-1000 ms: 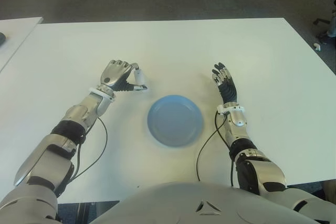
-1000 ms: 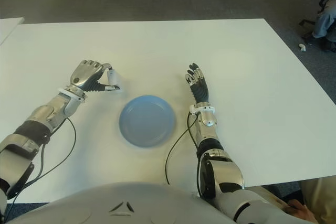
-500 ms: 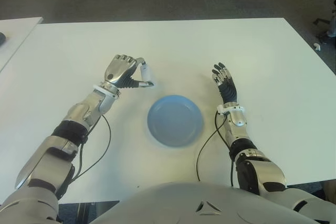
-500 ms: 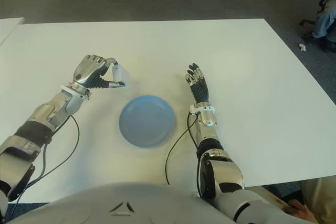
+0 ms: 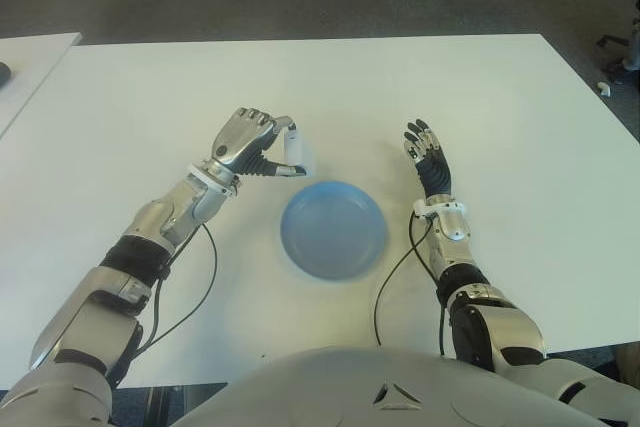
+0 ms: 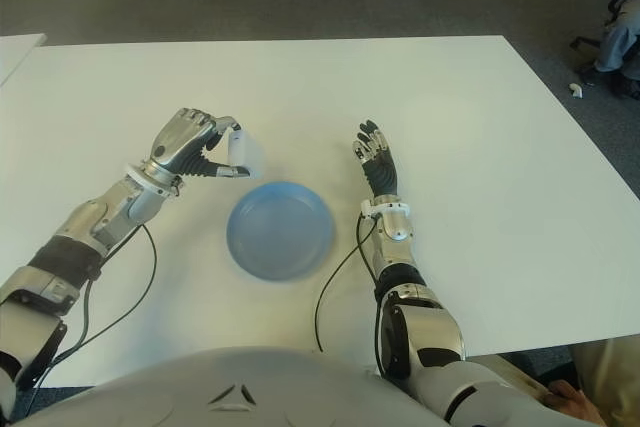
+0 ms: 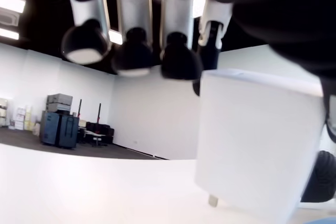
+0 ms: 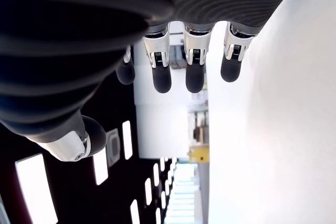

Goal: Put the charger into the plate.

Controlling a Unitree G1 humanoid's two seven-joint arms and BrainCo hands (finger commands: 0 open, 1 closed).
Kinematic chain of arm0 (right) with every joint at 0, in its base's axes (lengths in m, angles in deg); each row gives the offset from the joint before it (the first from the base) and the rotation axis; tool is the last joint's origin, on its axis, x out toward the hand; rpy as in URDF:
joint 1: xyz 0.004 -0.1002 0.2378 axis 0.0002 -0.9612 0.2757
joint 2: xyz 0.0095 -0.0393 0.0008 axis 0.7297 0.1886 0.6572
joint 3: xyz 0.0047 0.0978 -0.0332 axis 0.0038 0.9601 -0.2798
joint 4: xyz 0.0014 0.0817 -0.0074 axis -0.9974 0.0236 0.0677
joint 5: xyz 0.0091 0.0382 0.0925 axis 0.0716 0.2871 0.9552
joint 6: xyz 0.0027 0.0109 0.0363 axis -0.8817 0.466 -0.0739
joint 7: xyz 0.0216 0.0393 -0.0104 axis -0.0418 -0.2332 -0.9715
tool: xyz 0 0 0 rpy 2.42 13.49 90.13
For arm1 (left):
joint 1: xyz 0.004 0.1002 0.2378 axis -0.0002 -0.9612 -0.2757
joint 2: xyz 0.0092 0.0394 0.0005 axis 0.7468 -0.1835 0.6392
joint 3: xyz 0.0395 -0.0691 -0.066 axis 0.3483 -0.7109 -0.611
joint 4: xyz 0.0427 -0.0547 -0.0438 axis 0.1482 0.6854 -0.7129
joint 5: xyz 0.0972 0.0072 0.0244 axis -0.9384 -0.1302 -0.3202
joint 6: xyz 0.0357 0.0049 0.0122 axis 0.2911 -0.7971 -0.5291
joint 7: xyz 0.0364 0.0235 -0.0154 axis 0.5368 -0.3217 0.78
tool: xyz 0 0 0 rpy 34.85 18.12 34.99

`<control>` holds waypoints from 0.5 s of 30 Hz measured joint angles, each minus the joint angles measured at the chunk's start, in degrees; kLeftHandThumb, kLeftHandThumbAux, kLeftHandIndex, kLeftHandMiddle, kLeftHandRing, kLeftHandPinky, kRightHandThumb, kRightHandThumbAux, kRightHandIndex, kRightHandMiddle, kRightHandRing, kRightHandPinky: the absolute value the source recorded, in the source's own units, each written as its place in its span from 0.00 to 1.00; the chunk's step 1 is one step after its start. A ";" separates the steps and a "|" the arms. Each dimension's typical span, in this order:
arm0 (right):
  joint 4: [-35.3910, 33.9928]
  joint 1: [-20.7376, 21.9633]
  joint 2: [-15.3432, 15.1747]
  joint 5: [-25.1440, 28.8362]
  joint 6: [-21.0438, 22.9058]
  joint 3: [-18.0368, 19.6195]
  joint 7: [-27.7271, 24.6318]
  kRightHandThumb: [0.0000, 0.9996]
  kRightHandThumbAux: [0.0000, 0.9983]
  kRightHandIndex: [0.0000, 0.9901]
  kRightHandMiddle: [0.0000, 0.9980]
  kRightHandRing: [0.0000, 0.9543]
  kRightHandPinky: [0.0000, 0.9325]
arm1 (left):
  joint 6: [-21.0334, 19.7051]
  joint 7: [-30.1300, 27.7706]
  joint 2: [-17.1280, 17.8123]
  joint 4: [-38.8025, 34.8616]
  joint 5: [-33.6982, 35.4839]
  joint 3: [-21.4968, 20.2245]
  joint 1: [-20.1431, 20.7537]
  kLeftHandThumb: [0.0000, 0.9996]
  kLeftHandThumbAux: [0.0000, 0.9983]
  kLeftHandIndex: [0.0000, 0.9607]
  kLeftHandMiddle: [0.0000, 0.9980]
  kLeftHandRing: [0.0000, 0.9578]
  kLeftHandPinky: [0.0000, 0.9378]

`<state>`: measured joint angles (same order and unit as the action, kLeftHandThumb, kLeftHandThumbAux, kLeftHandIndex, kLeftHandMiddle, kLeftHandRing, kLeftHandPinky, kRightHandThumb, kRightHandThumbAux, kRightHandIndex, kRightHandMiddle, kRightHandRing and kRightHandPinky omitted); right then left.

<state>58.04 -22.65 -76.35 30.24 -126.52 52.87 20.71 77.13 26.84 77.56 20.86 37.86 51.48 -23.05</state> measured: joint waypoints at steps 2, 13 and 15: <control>0.00 0.00 0.00 0.01 0.00 0.03 -0.09 0.01 0.53 0.04 0.13 0.11 0.09 | 0.65 0.00 0.00 -0.37 -0.01 0.00 -0.06 0.75 0.70 0.46 0.85 0.89 0.92; 0.01 0.02 0.07 0.00 0.00 0.06 -0.18 0.00 0.54 0.04 0.12 0.10 0.09 | 3.30 -1.22 -0.02 -3.05 -0.02 -0.01 -0.70 0.75 0.70 0.46 0.86 0.90 0.92; 0.01 0.02 0.08 0.00 0.00 0.06 -0.16 0.00 0.54 0.04 0.12 0.10 0.09 | 3.82 -1.63 -0.02 -3.68 -0.01 -0.02 -1.00 0.75 0.70 0.46 0.86 0.90 0.92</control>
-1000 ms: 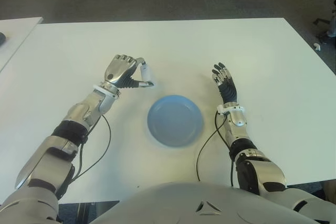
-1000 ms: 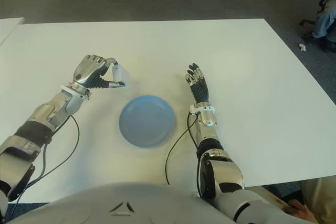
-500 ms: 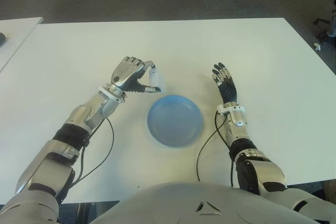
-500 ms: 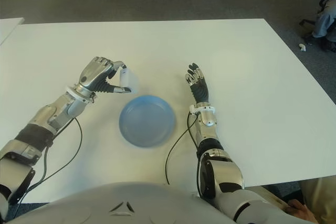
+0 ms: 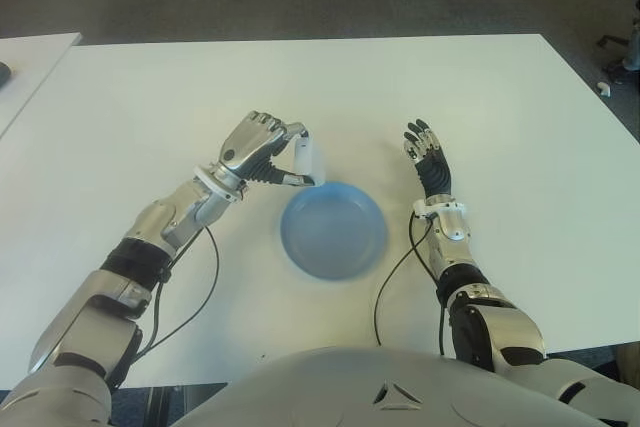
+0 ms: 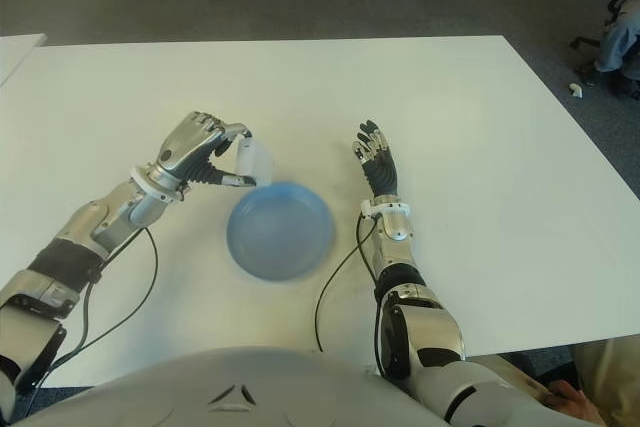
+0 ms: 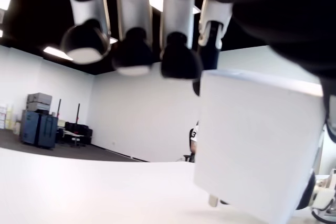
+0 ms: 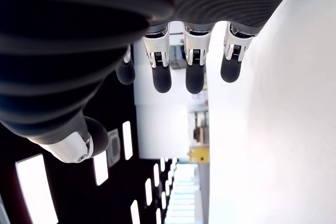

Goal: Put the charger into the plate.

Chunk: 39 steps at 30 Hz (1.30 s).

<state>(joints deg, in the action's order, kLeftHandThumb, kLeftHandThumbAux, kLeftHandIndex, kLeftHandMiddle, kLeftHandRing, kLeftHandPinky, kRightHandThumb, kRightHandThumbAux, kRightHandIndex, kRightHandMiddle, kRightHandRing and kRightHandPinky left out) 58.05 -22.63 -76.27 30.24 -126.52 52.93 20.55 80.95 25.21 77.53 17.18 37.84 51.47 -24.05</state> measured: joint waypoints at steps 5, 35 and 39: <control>0.00 0.00 0.01 -0.01 0.00 0.00 0.07 0.00 0.54 0.03 0.12 0.10 0.09 | 1.28 -1.37 -0.04 -1.61 0.09 -0.06 -1.03 0.75 0.70 0.46 0.86 0.90 0.92; 0.00 0.01 0.08 -0.42 0.00 -0.66 1.49 0.00 0.54 0.03 0.10 0.09 0.08 | 3.46 -27.25 3.73 -7.76 6.45 -0.34 -2.63 0.28 0.18 0.00 0.00 0.00 0.00; 0.00 0.01 0.08 -0.41 0.00 -0.87 1.50 0.00 0.54 0.04 0.10 0.09 0.08 | 3.98 -27.19 3.73 -7.66 5.22 -0.40 -2.55 0.28 0.17 0.00 0.00 0.00 0.00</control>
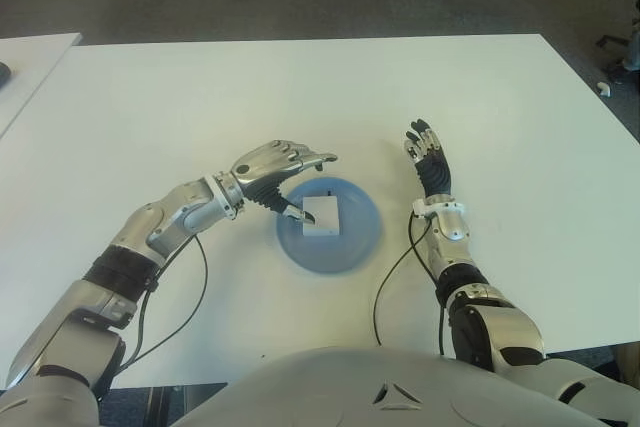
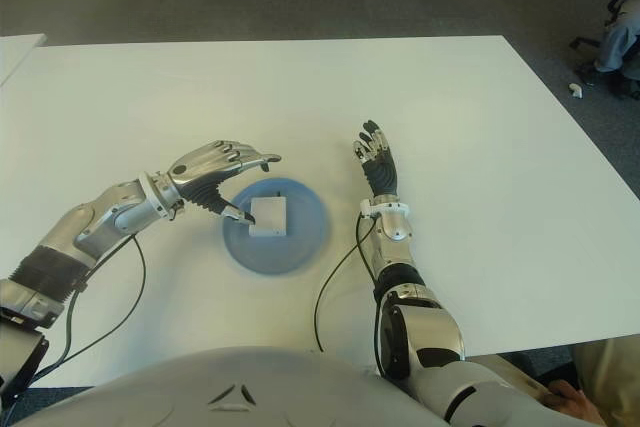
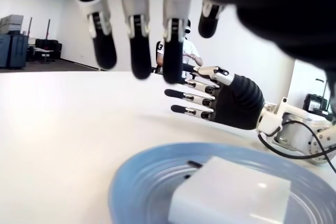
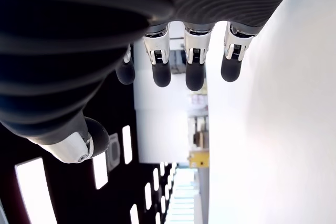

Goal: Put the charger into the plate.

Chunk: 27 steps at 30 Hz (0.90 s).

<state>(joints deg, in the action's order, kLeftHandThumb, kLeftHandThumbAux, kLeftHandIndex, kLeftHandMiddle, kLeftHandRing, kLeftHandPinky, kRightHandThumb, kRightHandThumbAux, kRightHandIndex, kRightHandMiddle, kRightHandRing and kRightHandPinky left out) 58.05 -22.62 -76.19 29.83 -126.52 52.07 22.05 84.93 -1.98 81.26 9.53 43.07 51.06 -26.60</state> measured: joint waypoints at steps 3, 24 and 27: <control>0.00 0.00 0.00 0.00 0.00 -0.11 0.04 0.00 0.54 0.04 0.11 0.09 0.08 | 0.18 0.16 0.00 0.09 -0.89 -0.04 0.00 0.28 0.16 0.00 0.00 0.00 0.00; 0.00 0.00 0.00 0.02 -0.01 -0.44 -0.40 0.00 0.51 0.03 0.11 0.10 0.08 | 0.32 2.30 -0.53 0.59 -2.92 -2.04 0.03 0.20 0.17 0.00 0.00 0.00 0.00; 0.00 0.00 0.01 0.06 -0.01 -0.42 -0.60 0.00 0.51 0.03 0.11 0.10 0.08 | 0.21 3.08 -0.82 1.01 -2.88 -2.62 0.05 0.19 0.20 0.00 0.00 0.00 0.00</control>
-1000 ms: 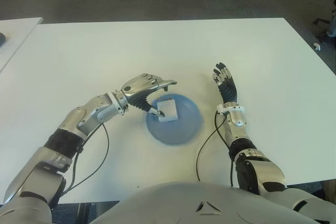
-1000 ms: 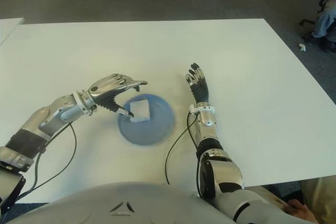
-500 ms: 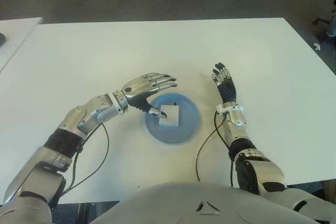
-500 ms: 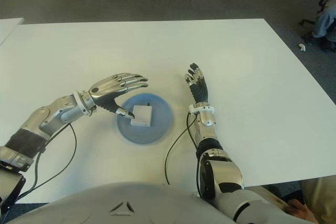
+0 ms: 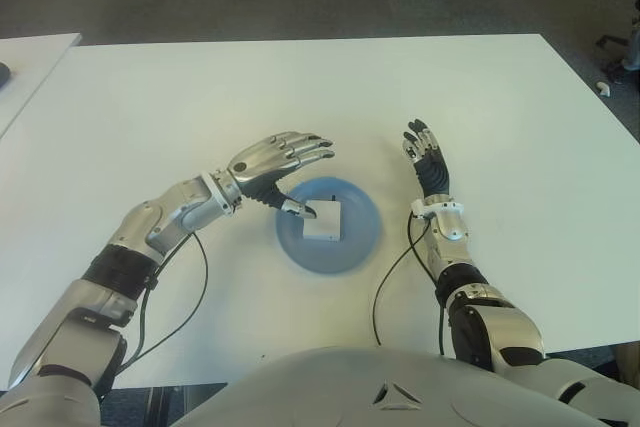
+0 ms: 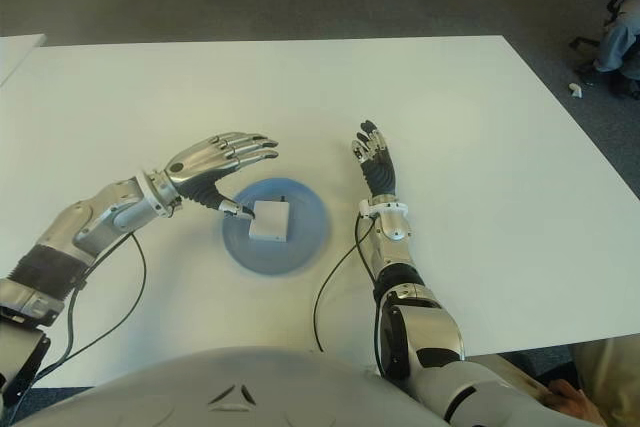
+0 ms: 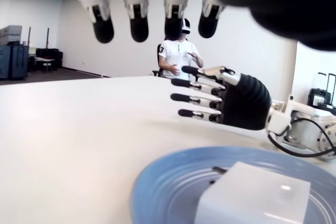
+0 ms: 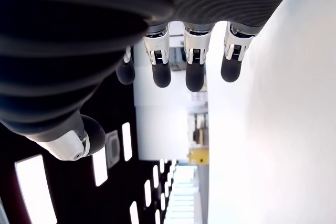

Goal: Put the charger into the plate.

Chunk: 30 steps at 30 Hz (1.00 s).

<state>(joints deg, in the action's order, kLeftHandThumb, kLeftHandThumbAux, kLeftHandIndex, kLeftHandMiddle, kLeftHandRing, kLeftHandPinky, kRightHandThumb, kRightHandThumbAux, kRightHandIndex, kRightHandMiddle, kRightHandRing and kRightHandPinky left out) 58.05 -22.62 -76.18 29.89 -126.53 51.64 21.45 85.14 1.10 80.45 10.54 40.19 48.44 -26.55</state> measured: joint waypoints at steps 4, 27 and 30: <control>0.04 0.00 0.02 0.06 0.00 0.04 -0.22 0.00 0.49 0.03 0.11 0.10 0.08 | 0.83 2.78 -1.71 4.11 1.54 -1.41 0.74 0.15 0.25 0.00 0.02 0.00 0.01; 0.36 0.58 0.49 0.34 -0.02 0.23 -0.98 0.01 0.54 0.05 0.12 0.11 0.08 | 5.68 -10.83 -24.29 43.32 48.38 -23.62 12.02 0.02 0.66 0.02 0.04 0.02 0.01; 0.41 0.58 0.54 0.53 -0.02 0.57 -1.00 0.01 0.56 0.05 0.12 0.10 0.07 | 5.62 -11.32 -26.61 46.37 50.62 -25.94 11.13 0.00 0.68 0.01 0.02 0.01 0.00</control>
<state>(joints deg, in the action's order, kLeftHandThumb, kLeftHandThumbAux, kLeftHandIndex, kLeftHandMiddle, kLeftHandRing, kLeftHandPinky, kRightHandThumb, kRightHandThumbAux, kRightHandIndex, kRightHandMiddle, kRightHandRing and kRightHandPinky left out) 58.46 -22.04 -75.64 30.41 -126.55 52.22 20.45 90.76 -10.23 53.83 56.91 90.81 22.50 -15.42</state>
